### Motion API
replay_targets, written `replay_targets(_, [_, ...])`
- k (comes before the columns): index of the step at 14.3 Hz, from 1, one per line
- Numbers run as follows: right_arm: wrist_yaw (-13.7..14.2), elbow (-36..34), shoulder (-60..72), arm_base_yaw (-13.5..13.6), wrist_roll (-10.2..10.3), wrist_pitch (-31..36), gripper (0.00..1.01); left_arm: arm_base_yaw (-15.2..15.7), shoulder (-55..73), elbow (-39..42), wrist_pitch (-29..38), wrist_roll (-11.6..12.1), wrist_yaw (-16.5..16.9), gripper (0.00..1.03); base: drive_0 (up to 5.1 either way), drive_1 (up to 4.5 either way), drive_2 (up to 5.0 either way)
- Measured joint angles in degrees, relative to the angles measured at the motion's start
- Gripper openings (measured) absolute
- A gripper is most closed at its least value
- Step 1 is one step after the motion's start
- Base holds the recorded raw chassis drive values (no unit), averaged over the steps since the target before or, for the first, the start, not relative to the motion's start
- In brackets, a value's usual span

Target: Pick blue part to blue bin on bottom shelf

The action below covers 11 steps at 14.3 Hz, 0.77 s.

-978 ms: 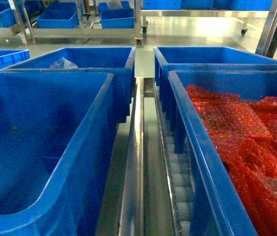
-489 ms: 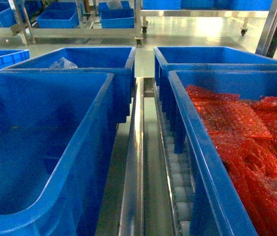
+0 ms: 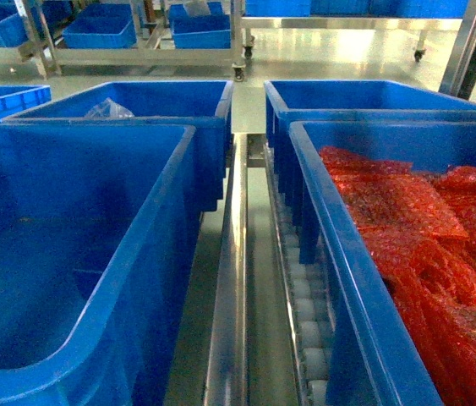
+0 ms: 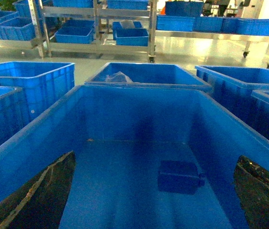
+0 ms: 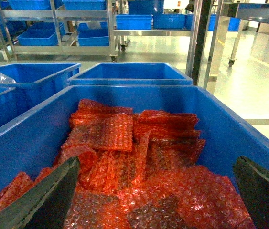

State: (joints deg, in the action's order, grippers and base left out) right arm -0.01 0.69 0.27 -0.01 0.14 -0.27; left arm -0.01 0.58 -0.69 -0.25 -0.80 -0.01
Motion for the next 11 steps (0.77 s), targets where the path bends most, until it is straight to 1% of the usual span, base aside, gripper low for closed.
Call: replay_targets(11, [0.0, 0.0, 0.0, 0.0, 0.0, 0.0, 0.98, 0.0, 0.0, 0.0, 0.0, 0.0, 0.0, 0.98, 0.0, 0.0, 0.0])
